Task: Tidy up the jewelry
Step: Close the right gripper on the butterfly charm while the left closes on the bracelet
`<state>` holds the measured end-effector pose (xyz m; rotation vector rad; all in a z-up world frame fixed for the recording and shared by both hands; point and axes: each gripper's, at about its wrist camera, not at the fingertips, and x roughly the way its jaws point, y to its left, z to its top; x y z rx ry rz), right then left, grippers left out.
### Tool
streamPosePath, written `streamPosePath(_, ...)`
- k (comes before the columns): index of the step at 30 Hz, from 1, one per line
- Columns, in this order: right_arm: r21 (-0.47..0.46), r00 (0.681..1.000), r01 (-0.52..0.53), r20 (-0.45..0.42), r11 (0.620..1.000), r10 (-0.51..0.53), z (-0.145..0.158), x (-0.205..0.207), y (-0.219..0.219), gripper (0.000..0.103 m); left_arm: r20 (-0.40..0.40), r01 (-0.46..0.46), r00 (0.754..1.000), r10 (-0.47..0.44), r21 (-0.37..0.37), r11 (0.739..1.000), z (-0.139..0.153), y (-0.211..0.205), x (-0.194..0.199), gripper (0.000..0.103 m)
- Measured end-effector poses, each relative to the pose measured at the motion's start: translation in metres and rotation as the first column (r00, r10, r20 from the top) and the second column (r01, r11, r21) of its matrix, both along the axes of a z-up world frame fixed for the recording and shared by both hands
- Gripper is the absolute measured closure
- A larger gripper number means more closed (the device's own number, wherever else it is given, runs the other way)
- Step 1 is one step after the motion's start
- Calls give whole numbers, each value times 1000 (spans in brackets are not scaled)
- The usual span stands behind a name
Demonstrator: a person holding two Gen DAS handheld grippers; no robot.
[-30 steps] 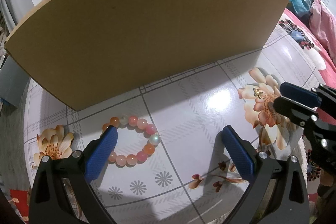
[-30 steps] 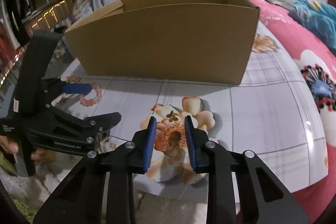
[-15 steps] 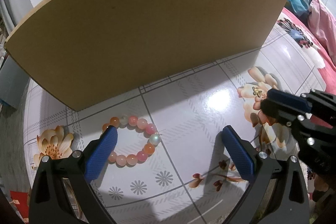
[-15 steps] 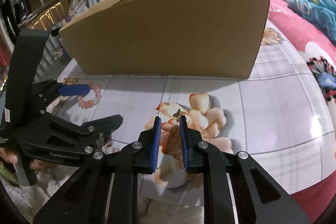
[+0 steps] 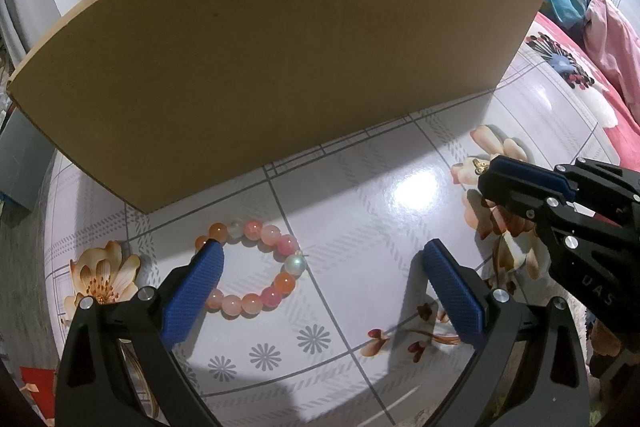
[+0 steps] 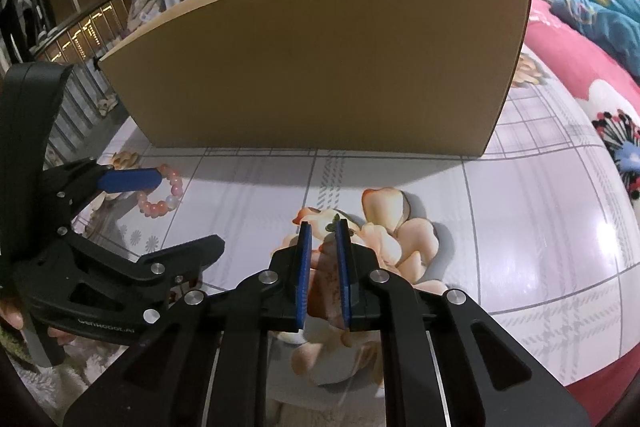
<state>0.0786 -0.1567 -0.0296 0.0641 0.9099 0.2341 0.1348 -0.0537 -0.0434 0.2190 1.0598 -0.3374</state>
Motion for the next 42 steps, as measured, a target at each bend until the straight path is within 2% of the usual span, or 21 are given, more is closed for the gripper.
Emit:
streamPosePath(9, -37, 999, 36, 20, 999, -35, -6, 9, 10, 92, 0, -1, 1000, 1, 0, 1000, 0, 0, 0, 5)
streamPosePath(21, -105, 998, 14, 60, 994, -8, -5, 14, 29, 92, 0, -1, 1000, 1, 0, 1000, 0, 0, -1, 5)
streamPosePath(23, -118, 998, 12, 68, 993, -5, -6, 12, 31, 94, 0, -2, 1000, 2, 0, 1000, 0, 0, -1, 5)
streamPosePath(24, -114, 998, 13, 69, 993, -5, -6, 13, 30, 98, 1, -1, 1000, 1, 0, 1000, 0, -1, -1, 5)
streamPosePath(32, -71, 998, 20, 67, 997, -16, -8, 10, 23, 98, 3, -2, 1000, 2, -1, 1000, -1, 0, -1, 5)
streamPosePath(35, -42, 998, 24, 65, 999, -22, -7, 6, 10, 103, 7, -1, 1000, 1, -2, 1000, -1, 0, -1, 5)
streamPosePath(42, 1, 995, 58, 81, 998, -58, 1, -4, -10, 103, 24, 44, 999, -44, -13, 999, -3, 3, -1, 5)
